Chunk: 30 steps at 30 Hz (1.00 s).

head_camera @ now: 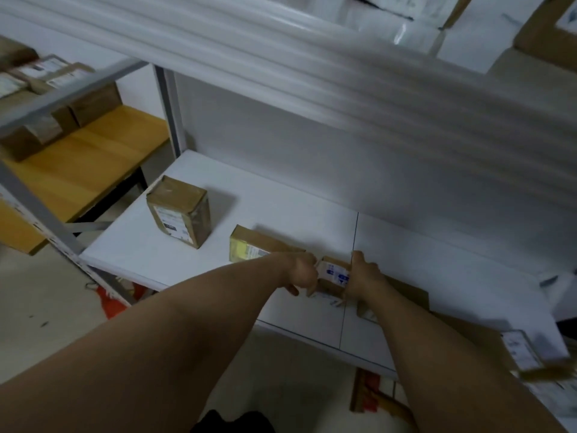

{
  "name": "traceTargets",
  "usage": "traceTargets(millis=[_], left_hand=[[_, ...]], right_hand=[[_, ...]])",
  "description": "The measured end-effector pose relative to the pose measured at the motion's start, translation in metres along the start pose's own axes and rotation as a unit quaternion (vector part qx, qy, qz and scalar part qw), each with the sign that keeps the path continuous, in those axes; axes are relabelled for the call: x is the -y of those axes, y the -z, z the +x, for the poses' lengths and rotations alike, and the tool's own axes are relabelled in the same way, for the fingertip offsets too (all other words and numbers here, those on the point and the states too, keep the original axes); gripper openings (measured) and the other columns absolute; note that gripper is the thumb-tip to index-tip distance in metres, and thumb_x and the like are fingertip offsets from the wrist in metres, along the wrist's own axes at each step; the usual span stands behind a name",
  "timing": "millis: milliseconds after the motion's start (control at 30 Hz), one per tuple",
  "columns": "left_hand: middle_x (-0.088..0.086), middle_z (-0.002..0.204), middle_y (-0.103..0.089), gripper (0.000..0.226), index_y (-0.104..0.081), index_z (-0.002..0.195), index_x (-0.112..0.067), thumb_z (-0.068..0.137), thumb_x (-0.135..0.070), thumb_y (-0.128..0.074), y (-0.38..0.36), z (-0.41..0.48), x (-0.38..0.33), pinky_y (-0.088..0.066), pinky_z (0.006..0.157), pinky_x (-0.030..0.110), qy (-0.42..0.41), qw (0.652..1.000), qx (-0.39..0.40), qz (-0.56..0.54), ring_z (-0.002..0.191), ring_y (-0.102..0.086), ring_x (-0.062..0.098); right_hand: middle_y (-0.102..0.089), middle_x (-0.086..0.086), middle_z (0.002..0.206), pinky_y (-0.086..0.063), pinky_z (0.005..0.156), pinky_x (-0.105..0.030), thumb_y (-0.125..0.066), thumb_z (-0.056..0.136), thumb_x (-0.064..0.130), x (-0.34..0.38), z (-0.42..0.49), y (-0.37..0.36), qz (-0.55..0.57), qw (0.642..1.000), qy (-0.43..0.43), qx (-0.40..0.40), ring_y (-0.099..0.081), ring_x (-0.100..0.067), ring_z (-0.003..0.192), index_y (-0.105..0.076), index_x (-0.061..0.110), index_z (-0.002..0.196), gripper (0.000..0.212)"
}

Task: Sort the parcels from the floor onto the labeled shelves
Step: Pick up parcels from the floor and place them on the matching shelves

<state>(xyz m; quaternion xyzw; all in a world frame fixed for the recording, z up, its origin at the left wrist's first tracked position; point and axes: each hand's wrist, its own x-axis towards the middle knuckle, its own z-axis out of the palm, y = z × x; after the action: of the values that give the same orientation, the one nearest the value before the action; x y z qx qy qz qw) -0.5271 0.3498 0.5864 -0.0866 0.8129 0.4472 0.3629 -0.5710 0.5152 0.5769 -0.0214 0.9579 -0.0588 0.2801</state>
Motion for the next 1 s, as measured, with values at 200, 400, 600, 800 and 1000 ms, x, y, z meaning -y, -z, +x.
traceTargets(millis=[200, 400, 600, 800, 1000], left_hand=[[0.014, 0.133, -0.055, 0.050, -0.047, 0.143, -0.009, 0.094, -0.003, -0.058, 0.025, -0.046, 0.015, -0.055, 0.094, 0.037, -0.040, 0.999, 0.001, 0.001, 0.117, -0.058, 0.028], [0.014, 0.127, -0.063, 0.035, -0.059, 0.130, -0.005, 0.095, -0.002, -0.057, 0.074, -0.115, 0.107, -0.056, 0.094, 0.037, -0.006, 0.998, -0.051, -0.040, 0.114, -0.062, 0.025], [0.004, 0.097, -0.067, 0.034, -0.064, 0.125, -0.008, 0.092, -0.008, -0.061, 0.124, -0.178, 0.237, -0.057, 0.066, 0.028, 0.050, 0.992, -0.107, -0.031, 0.076, -0.065, 0.016], [0.015, 0.110, -0.064, 0.033, -0.058, 0.122, -0.010, 0.090, -0.011, -0.063, 0.137, -0.213, 0.363, -0.059, 0.070, 0.033, 0.166, 0.969, -0.140, -0.118, 0.090, -0.066, 0.022], [0.013, 0.098, -0.067, 0.030, -0.059, 0.123, 0.000, 0.094, -0.009, -0.062, 0.117, -0.203, 0.449, -0.056, 0.072, 0.031, 0.237, 0.943, -0.120, -0.202, 0.083, -0.064, 0.020]], right_hand=[[-0.064, -0.016, 0.121, -0.044, 0.077, -0.027, -0.068, 0.091, 0.024, 0.054, -0.041, 0.029, -0.044, 0.999, -0.004, -0.028, -0.062, -0.029, 0.106, -0.060, 0.001, 0.115, 0.034], [-0.069, -0.015, 0.094, -0.057, 0.059, -0.032, -0.067, 0.091, 0.022, 0.171, -0.096, -0.008, 0.014, 1.000, 0.012, 0.013, -0.068, -0.026, 0.077, -0.066, -0.001, 0.108, 0.028], [-0.072, -0.018, 0.105, -0.060, 0.087, -0.042, -0.066, 0.093, 0.019, 0.286, -0.130, -0.089, 0.114, 0.989, 0.066, 0.060, -0.072, -0.030, 0.093, -0.069, 0.002, 0.111, 0.025], [-0.073, -0.019, 0.095, -0.060, 0.075, -0.039, -0.067, 0.092, 0.022, 0.355, -0.131, -0.178, 0.118, 0.979, 0.093, 0.139, -0.067, -0.028, 0.076, -0.073, 0.004, 0.098, 0.020], [-0.060, -0.009, 0.081, -0.047, 0.055, -0.024, -0.058, 0.093, 0.011, 0.357, -0.105, -0.261, 0.116, 0.966, 0.064, 0.221, -0.058, -0.020, 0.065, -0.059, 0.013, 0.083, 0.010]])
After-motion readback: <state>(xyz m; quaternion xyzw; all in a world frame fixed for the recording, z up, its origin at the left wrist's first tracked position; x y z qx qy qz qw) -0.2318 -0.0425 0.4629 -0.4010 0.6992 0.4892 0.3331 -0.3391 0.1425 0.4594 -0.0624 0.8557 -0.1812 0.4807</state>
